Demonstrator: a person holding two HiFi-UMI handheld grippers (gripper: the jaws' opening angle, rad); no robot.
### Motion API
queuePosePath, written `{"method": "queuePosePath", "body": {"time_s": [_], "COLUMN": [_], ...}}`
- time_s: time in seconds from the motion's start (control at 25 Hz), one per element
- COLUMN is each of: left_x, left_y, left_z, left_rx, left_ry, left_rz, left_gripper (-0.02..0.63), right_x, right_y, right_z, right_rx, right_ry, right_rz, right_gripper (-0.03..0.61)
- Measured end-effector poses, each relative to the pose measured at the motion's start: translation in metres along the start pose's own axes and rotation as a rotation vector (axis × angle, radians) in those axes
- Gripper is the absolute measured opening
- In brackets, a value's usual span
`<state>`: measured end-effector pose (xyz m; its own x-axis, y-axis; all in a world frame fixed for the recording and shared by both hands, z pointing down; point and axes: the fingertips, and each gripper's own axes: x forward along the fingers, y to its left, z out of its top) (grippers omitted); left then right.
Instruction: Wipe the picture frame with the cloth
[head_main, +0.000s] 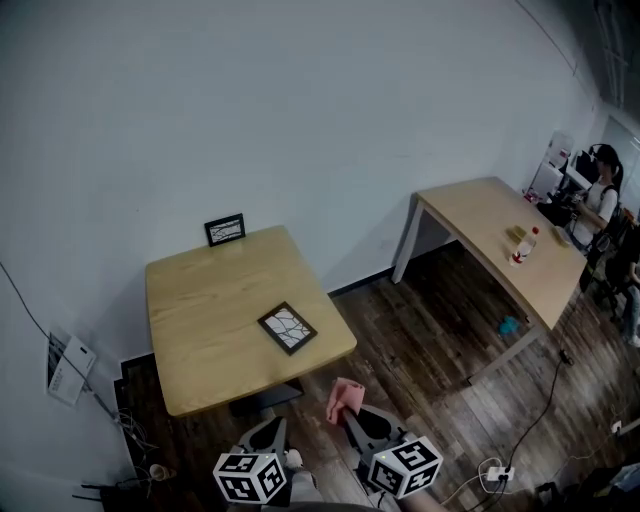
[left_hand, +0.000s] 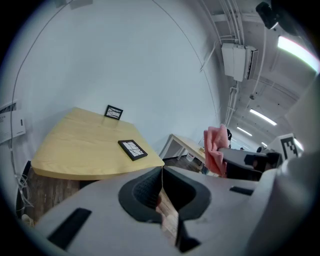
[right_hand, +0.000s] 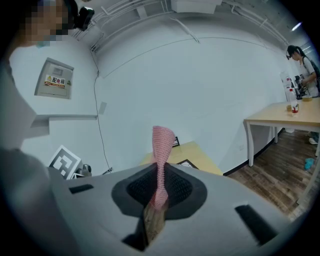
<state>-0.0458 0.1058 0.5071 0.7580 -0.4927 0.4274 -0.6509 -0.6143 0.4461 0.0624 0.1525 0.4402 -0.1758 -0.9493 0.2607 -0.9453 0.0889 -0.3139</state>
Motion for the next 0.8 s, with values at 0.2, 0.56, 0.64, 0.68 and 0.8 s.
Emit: {"method": "queuePosePath", "body": {"time_s": [0.2,0.56,0.64,0.68,0.8], "left_x": [0.031,0.079,0.087,0.091,0.102], "left_y": [0.024,0.063,0.073,0.076,0.085], "left_z": [0.033,0.066,0.07,0.072,0.076], "left_rx": [0.011,0.01,0.006,0.004,0.003], "left_ry": [0.016,0.043,0.053,0.058,0.073], "left_rz": [-0.009,-0.02,-0.025,-0.028,-0.036], "left_gripper": [0.005,0.005,0.005,0.005,0.005], "right_x": [0.049,0.128,0.145,0.152,0.169], "right_y": [-0.008,-0.022,-0.024,-0.025,-0.029], "right_z": [0.025,0.048,0.049,0.05,0.049], "right_rx": [-0.007,-0.018,-0.017,-0.016,-0.015], "right_ry": [0.0,0.014,0.022,0.025,0.036], "right_rz": [0.003,0.02,0.023,0.024,0.023], "right_gripper": [0.018,0.018,0.018,0.018,0.018]}}
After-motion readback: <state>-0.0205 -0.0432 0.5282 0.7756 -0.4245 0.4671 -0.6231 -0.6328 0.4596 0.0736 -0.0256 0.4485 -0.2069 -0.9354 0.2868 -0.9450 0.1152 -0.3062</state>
